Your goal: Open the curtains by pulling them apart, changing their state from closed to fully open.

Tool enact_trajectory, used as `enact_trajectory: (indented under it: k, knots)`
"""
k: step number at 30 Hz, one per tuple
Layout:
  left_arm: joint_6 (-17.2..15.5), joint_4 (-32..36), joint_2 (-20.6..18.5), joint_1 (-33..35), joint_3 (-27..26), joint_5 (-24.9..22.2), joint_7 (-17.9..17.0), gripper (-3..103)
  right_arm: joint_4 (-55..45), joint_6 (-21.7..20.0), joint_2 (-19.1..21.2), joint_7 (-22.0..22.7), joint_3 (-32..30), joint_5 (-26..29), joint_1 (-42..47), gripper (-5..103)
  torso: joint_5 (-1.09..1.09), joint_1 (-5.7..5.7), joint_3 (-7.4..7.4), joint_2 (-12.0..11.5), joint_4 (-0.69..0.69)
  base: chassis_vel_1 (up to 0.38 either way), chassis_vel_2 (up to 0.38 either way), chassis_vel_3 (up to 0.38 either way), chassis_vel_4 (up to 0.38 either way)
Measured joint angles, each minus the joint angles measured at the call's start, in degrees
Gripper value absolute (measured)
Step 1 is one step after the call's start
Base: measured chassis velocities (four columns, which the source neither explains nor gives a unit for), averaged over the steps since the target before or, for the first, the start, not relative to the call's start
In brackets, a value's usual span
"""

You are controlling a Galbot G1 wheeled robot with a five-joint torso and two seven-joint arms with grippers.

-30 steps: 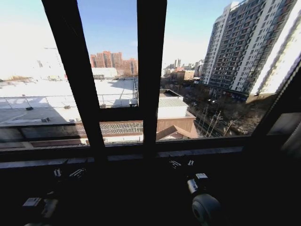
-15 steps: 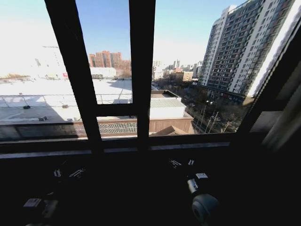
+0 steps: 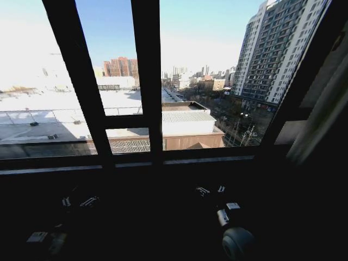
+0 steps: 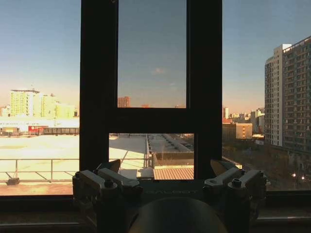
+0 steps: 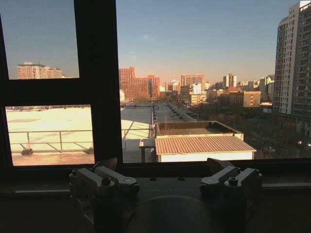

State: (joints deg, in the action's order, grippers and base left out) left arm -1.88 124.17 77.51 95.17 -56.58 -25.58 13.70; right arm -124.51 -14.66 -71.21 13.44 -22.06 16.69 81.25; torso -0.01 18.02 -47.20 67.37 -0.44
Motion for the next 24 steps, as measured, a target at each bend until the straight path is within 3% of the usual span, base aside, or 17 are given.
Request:
enact_trajectory:
  k: [11, 16, 24]
  knots:
    - [0.48, 0.67, 1.26, 0.46, -0.06, 0.25, 0.09, 100, 0.14, 1.00, 0.57, 0.07, -0.08, -0.98, 0.24, 100, 0.07, -0.12, 0.06, 0.08, 0.00, 0.336, -0.288, -0.329, 0.291]
    - [0.49, 0.66, 1.43, 0.36, -0.39, 0.21, 0.03, 100, 0.00, 1.04, 0.62, 0.19, -0.21, -1.02, 0.44, 100, -0.01, -0.10, 0.04, 0.06, -0.01, 0.044, -0.012, -0.107, 0.159]
    - [0.63, 0.81, 2.33, 1.01, -0.56, -0.24, -0.02, 100, -1.01, 1.01, 0.81, 0.50, -0.05, -1.09, 0.80, 100, 0.02, 0.08, -0.03, -0.05, 0.01, -0.044, 0.039, 0.052, -0.043]
